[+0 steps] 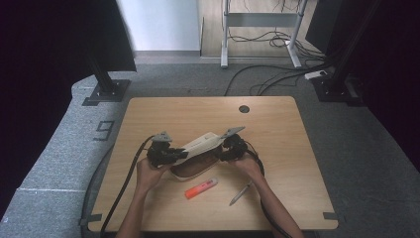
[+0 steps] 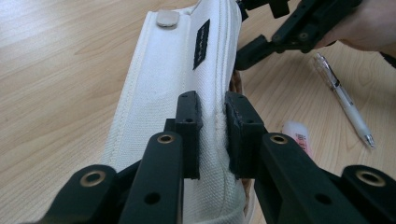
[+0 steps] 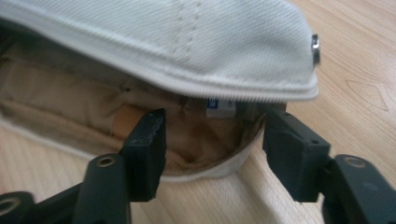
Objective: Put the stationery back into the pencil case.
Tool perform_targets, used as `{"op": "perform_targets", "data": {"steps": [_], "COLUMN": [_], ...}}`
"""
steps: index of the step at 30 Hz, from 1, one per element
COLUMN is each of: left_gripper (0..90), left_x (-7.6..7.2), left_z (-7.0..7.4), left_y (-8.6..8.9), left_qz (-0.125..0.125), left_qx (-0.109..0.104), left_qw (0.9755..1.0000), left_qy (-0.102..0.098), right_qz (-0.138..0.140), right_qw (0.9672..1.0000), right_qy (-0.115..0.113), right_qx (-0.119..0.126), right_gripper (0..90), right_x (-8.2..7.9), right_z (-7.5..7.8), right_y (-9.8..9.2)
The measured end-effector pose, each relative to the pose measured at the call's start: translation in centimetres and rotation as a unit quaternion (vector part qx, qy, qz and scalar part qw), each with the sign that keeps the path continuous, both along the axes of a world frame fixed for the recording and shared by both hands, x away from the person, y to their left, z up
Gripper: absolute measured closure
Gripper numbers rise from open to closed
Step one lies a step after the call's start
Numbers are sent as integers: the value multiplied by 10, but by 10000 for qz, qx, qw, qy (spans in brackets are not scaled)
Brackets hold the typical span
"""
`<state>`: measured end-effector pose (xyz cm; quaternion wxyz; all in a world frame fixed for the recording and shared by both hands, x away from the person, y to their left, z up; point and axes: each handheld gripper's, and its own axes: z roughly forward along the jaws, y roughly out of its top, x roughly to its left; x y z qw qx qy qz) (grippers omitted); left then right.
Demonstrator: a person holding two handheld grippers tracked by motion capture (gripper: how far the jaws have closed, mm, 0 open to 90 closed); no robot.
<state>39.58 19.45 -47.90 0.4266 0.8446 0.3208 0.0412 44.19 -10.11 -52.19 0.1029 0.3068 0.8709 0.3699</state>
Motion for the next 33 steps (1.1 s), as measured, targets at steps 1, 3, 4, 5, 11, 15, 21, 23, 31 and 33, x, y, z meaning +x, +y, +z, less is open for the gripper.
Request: {"op": "perform_targets", "data": {"steps": [1, 3, 4, 5, 11, 15, 21, 23, 31, 33], "left_gripper": [765, 764, 764, 764, 763, 763, 762, 762, 762, 762], "left_x": [0, 0, 0, 0, 0, 0, 0, 0, 0, -1], "left_z": [0, 0, 0, 0, 0, 0, -1, -1, -1, 0], "left_y": [0, 0, 0, 0, -1, 0, 0, 0, 0, 0], "left_qz": [0, -9, -12, -12, -22, -30, -37, -34, -44, -44], "left_qx": [0, 7, 10, 10, 13, 15, 17, 24, 30, 32], "left_qw": [10000, 10000, 10000, 10000, 10000, 10000, 10000, 10000, 10000, 10000], "left_qy": [0, 1, 0, 0, 5, 13, 22, 20, -3, -5], "right_qz": [0, 4, 30, 49, 118, 117, 170, 177, 145, 122], "right_qw": [10000, 10000, 10000, 10000, 9999, 9999, 9998, 9998, 9998, 9998], "right_qy": [0, 2, 1, 5, -78, -81, -89, -68, -6, 9], "right_qx": [0, 35, 58, 55, 44, 81, 83, 76, 128, 146], "right_gripper": [358, 307, 293, 282, 248, 248, 255, 259, 285, 292], "right_x": [0, -3, -4, -5, -11, -15, -24, -29, -45, -49], "right_z": [0, 2, 3, 4, 7, 8, 11, 11, 10, 10], "right_y": [0, -4, -5, -6, -16, -24, -35, -39, -61, -65]}}
